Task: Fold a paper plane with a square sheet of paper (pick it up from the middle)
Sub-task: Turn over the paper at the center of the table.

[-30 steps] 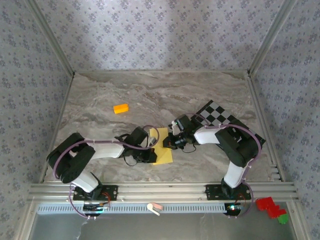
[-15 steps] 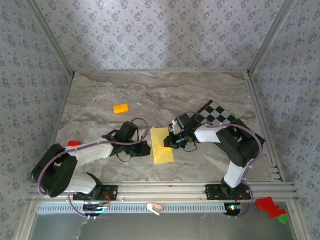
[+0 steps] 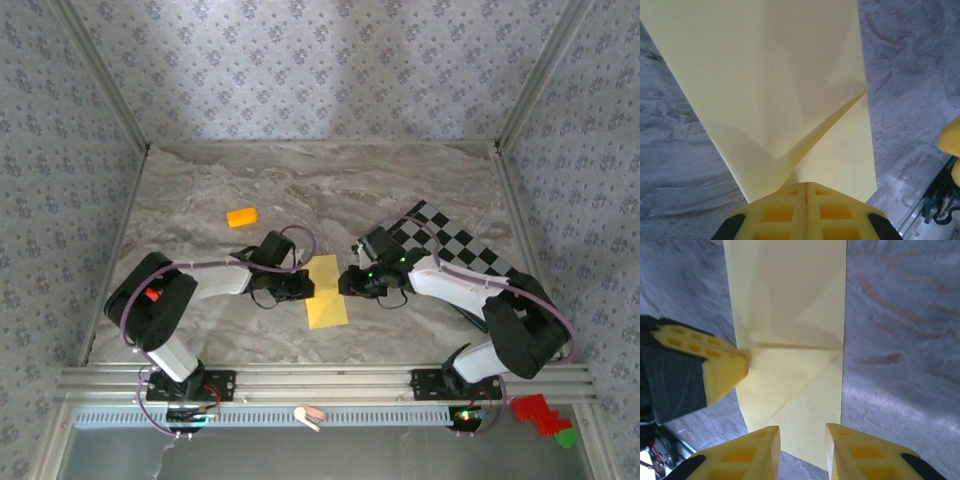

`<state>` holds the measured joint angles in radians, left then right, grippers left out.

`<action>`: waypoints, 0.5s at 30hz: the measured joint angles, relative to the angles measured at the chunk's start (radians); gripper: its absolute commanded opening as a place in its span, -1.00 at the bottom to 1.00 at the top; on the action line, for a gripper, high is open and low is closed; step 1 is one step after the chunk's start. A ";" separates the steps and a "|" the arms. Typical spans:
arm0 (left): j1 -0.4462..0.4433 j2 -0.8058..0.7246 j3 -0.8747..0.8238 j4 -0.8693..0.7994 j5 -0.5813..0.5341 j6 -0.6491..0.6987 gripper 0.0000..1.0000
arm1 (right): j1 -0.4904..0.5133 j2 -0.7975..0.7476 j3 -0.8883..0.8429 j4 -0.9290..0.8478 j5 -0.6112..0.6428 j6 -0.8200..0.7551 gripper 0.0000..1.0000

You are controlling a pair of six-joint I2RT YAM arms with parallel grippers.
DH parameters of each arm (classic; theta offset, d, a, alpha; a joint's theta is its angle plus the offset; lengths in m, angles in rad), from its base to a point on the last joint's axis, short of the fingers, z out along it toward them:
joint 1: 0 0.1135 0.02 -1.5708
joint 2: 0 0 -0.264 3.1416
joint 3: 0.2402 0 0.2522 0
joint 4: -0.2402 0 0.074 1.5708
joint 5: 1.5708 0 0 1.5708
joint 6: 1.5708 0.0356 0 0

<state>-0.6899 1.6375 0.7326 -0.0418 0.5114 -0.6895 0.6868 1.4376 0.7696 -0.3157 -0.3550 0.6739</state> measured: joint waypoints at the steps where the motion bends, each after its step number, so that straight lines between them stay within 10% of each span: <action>1: 0.000 0.005 0.000 0.000 -0.004 0.004 -1.00 | 0.017 0.000 -0.003 -0.007 0.009 0.008 -0.33; 15: 0.000 0.035 -0.004 0.025 -0.006 0.026 -1.00 | 0.172 0.061 -0.027 -0.017 0.117 0.116 -0.20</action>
<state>-0.6899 1.6722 0.7284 -0.0170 0.5053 -0.6636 0.8593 1.4990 0.7425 -0.3328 -0.2382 0.7902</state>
